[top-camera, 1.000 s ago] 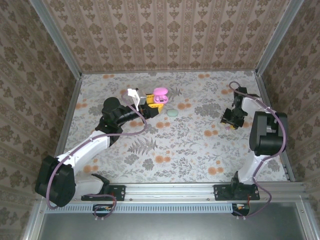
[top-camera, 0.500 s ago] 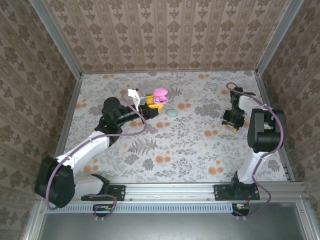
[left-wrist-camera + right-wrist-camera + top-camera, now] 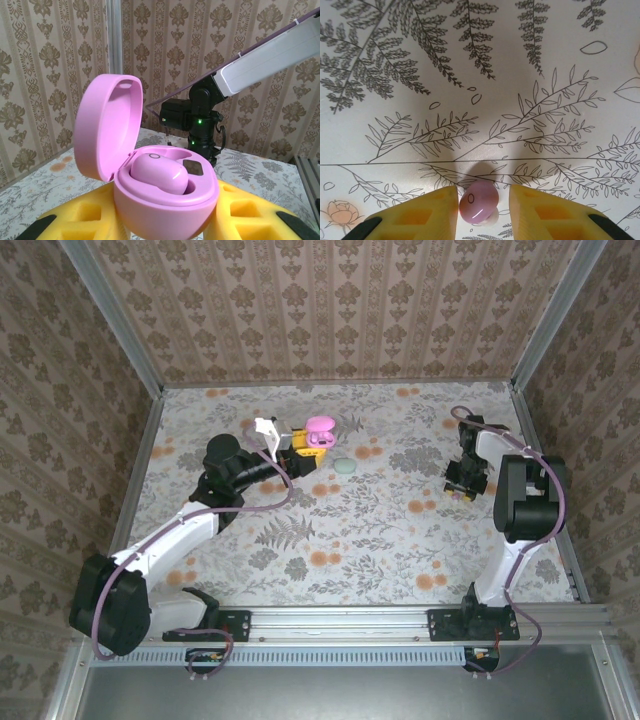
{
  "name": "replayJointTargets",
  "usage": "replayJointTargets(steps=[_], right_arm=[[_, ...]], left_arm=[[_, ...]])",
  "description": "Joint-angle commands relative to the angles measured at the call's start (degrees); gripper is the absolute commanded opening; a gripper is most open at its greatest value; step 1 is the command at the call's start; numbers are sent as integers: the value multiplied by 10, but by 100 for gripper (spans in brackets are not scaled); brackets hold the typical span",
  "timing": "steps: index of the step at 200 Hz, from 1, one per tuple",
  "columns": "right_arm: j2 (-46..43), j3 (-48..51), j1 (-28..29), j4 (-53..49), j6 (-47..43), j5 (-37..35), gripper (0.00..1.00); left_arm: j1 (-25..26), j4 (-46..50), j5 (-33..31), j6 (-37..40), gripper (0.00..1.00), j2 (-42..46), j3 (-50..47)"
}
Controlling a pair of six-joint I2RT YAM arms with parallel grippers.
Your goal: Insert wireless bluetooth earbuds into charging case
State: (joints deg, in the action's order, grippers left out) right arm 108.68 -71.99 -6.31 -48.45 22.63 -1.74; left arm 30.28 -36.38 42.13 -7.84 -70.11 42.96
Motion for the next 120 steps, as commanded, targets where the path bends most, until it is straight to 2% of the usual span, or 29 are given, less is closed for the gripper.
replayJointTargets(steps=[1, 48, 71, 120], right_arm=[[15, -12, 5, -20, -5, 3, 33], [11, -12, 8, -18, -12, -5, 30], [12, -16, 8, -20, -20, -14, 34], [18, -32, 10, -30, -35, -27, 35]], left_arm=[[-4, -10, -2, 9, 26, 16, 11], [-5, -9, -1, 9, 26, 16, 11], [-5, -9, 0, 8, 26, 17, 10], [-5, -9, -1, 8, 26, 18, 10]])
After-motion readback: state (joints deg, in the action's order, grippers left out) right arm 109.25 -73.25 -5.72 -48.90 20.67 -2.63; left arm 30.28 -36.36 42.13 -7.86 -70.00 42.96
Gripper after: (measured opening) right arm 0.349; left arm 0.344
